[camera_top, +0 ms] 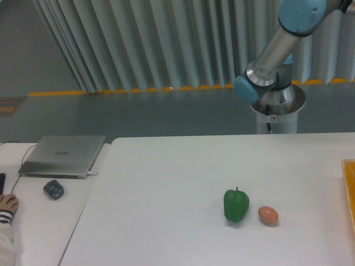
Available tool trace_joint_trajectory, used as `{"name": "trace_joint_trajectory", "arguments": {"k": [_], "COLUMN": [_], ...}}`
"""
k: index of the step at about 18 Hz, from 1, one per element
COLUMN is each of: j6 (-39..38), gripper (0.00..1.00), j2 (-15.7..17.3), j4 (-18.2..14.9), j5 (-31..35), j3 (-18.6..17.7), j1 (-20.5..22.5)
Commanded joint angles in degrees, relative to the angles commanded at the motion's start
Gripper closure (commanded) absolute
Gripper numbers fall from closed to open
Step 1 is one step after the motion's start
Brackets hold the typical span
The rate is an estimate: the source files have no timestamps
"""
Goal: Place the red pepper on the table
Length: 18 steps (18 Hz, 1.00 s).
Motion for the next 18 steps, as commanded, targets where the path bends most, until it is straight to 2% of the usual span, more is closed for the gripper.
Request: {"name": "trace_joint_trajectory", "arguments": {"k": [2,3,5,7,9,14,15,18], "j6": [-1.49,-2.89,-3.17,-3.25,-3.08,-2.37,-2.29,-2.37], "gripper": [0.33,0.43,0.45,0.45,0.45,0.45,0.44,0.44], "j2": [0.35,0.44,0.97,1.32,2.11,6.06,7.37,9.4], "j4": [-0.09,-0.09,-0.09,-2.62,-6.66,-11.68,-12.82,-13.18], "j5": [1.23,2.28,2.73,3.16,3.08,3.43,3.08,2.99], "j3": [0.17,0.26,0.79,3.06,5.35,6.06,5.98,4.93], "j1": [-1.05,-1.84,-2.02,-2.72,-3.51,-7.29,-9.99,-20.01]}}
